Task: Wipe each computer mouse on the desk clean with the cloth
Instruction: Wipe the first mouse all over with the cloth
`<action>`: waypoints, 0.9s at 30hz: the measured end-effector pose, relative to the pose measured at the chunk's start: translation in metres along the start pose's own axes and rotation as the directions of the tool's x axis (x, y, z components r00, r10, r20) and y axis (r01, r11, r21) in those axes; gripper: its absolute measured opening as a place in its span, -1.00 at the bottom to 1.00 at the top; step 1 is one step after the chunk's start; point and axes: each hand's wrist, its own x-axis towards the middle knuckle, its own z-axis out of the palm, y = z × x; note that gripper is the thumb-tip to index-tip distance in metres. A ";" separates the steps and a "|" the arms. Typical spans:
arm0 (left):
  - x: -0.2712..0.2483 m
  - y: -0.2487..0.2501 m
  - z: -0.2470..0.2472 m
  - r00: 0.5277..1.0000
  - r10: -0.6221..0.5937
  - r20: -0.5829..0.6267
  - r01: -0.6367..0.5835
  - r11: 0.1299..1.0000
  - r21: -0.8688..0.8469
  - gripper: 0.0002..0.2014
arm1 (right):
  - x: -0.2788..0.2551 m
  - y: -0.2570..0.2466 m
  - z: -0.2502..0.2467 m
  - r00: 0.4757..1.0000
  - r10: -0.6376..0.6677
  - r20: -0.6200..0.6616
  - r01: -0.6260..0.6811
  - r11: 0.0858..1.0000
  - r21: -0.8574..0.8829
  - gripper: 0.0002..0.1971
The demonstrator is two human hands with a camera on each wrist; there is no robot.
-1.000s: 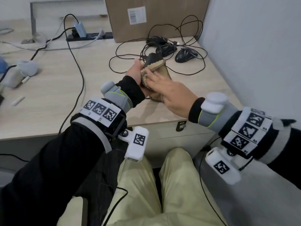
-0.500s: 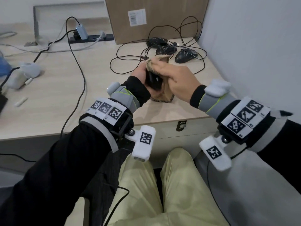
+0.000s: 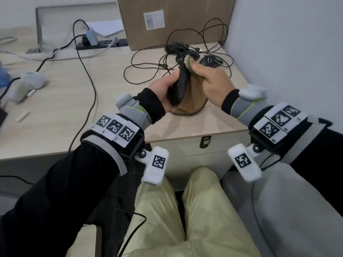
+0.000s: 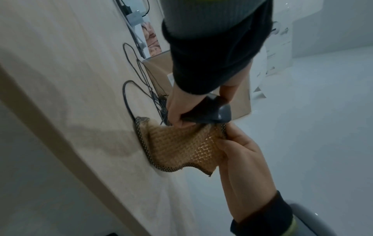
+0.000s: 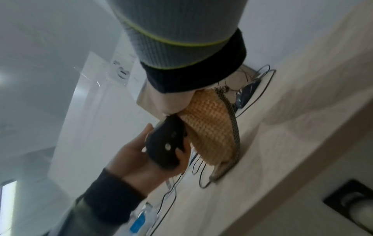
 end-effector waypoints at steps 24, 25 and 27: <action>-0.001 0.027 -0.025 0.921 0.379 0.094 -0.290 0.503 0.814 -0.13 | 0.014 -0.023 -0.024 0.995 -0.074 -0.071 0.074 0.997 0.004 -0.57; -0.003 0.030 -0.024 0.914 0.387 0.121 -0.322 0.512 0.797 -0.12 | 0.015 -0.023 -0.021 0.997 -0.067 -0.032 0.065 0.997 -0.039 -0.55; -0.006 0.035 -0.027 0.902 0.403 0.154 -0.369 0.538 0.758 -0.09 | 0.017 -0.021 -0.021 0.999 -0.034 0.038 0.033 0.999 0.035 -0.58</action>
